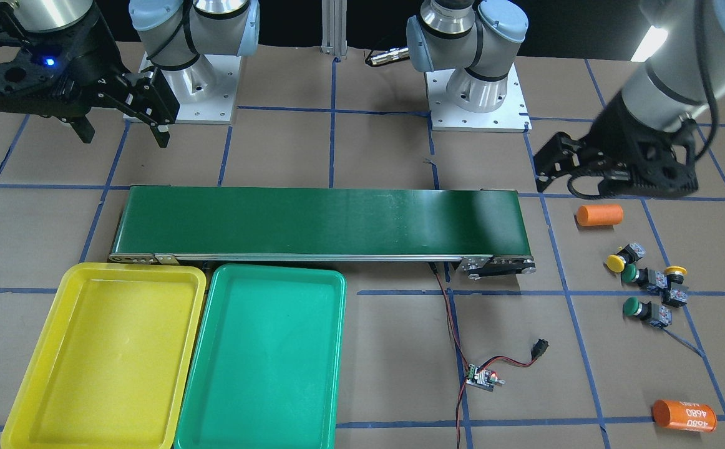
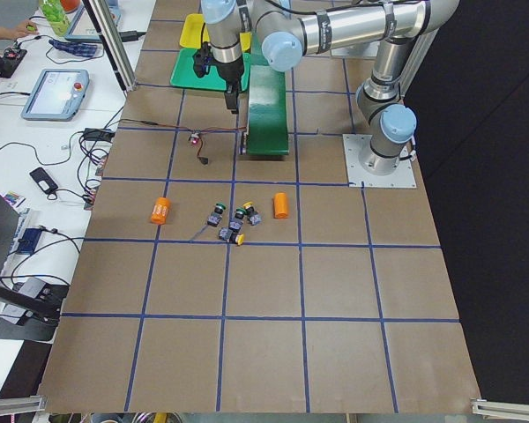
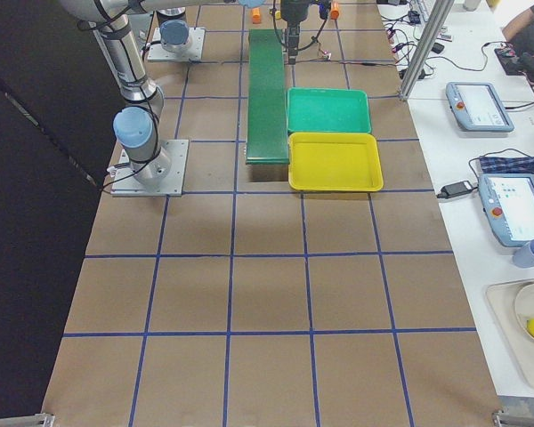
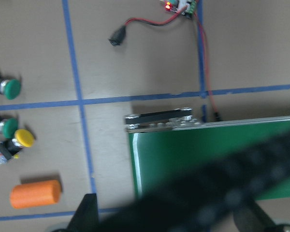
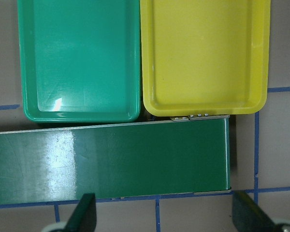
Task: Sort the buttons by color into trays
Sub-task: 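Move the left gripper down toward the pile of buttons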
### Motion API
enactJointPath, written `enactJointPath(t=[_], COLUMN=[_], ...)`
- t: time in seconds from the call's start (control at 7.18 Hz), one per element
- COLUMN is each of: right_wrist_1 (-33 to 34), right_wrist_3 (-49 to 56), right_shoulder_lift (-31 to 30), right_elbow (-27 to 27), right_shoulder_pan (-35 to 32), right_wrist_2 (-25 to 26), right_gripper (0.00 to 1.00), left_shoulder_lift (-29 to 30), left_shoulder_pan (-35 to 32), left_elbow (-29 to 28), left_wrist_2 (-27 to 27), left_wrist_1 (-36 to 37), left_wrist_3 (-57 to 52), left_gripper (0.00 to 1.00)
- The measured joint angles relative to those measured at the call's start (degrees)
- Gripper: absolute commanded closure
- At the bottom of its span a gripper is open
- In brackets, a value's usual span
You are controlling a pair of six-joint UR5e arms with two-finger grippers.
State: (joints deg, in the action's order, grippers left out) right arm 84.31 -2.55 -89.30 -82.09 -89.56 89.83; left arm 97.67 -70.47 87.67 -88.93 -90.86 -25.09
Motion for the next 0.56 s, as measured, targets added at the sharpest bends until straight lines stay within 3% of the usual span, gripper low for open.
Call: enactJointPath(t=[0.56], right_wrist_1=[0.0], right_wrist_3=[0.0], right_shoulder_lift=[-0.1], right_elbow=[0.0], right_shoulder_pan=[0.0], right_wrist_2=[0.1], right_gripper=[0.0], left_shoulder_lift=[10.8], left_shoulder_pan=[12.0], left_elbow=[2.2], left_wrist_2=[-0.9], left_wrist_1=[12.6], left_wrist_3=[-21.8], left_gripper=[0.0])
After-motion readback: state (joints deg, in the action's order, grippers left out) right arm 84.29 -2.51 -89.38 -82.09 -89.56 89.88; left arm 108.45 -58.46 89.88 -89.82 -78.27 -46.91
